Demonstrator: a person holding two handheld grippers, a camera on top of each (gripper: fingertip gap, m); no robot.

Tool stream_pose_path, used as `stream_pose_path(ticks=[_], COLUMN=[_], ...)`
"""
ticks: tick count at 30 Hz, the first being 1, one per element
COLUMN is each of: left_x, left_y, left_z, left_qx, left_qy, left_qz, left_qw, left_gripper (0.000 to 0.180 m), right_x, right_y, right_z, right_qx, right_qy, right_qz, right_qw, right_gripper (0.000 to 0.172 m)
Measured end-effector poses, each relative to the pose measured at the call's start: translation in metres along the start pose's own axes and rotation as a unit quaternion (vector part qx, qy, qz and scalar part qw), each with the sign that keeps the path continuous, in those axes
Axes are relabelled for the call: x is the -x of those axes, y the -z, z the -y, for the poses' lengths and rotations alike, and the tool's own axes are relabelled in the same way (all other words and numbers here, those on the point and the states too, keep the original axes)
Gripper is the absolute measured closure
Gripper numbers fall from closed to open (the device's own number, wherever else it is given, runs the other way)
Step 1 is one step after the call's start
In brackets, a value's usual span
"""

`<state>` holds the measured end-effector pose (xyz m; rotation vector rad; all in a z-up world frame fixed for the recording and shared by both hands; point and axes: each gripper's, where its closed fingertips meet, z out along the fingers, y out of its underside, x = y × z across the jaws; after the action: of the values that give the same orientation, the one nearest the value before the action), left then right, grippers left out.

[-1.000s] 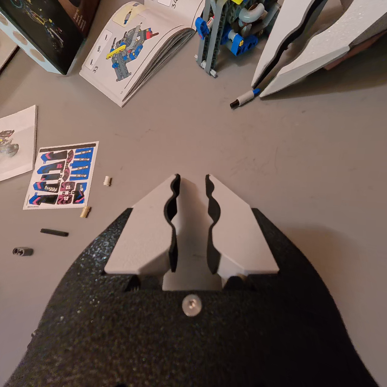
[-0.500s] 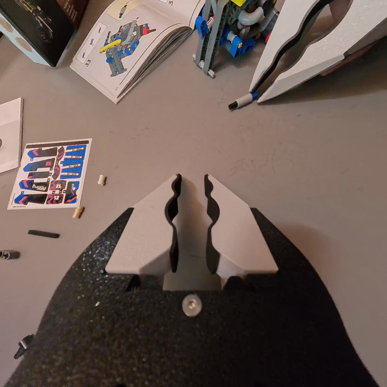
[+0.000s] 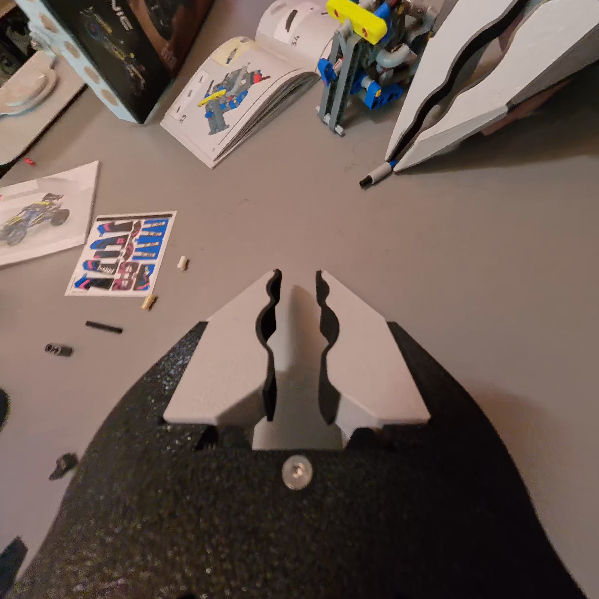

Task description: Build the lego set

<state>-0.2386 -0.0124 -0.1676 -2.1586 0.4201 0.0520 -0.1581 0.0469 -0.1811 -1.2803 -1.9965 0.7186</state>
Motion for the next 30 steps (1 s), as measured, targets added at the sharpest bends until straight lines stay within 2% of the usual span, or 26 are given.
stream_pose_path(ticks=[9,11,13,15,18,20,23,25,27,28,30], left_x=[0.029,0.054,0.086,0.120,0.149,0.152,0.138,0.125,0.102,0.095,0.097], left_y=[0.055,0.079,0.110,0.145,0.184,0.192,0.179,0.167,0.151,0.146,0.139], left_z=[-0.047,-0.064,-0.082,-0.101,-0.130,-0.135,-0.119,-0.119,-0.115,-0.114,-0.114], left_qx=[0.072,0.096,0.114,0.123,0.149,0.146,0.111,0.121,0.126,0.130,0.137], left_qy=[0.012,0.028,0.067,0.129,0.214,0.237,0.200,0.188,0.167,0.150,0.130], left_qz=[0.051,0.102,0.166,0.237,0.292,0.281,0.217,0.180,0.115,0.101,0.116], left_qw=[0.996,0.990,0.977,0.955,0.920,0.919,0.949,0.958,0.971,0.975,0.975], left_gripper=[0.162,0.162,0.162,0.162,0.162,0.161,0.162,0.160,0.159,0.159,0.159], right_x=[0.000,0.000,0.001,0.001,0.001,0.001,0.001,0.001,0.001,0.001,0.001], right_y=[0.000,0.000,0.001,0.001,0.000,0.000,0.001,0.001,0.001,0.001,0.001], right_z=[0.000,0.000,0.000,0.000,0.000,0.000,0.000,0.000,0.000,0.000,0.000], right_qx=[0.000,-0.001,-0.001,-0.001,-0.001,-0.001,-0.002,-0.001,-0.001,-0.001,-0.002], right_qy=[0.001,0.003,0.005,0.004,0.002,0.003,0.006,0.005,0.004,0.005,0.007], right_qz=[0.001,0.000,0.000,0.000,0.002,0.001,-0.001,0.000,0.001,0.000,-0.002], right_qw=[1.000,1.000,1.000,1.000,1.000,1.000,1.000,1.000,1.000,1.000,1.000], right_gripper=[0.170,0.170,0.170,0.170,0.170,0.170,0.170,0.170,0.170,0.170,0.170])
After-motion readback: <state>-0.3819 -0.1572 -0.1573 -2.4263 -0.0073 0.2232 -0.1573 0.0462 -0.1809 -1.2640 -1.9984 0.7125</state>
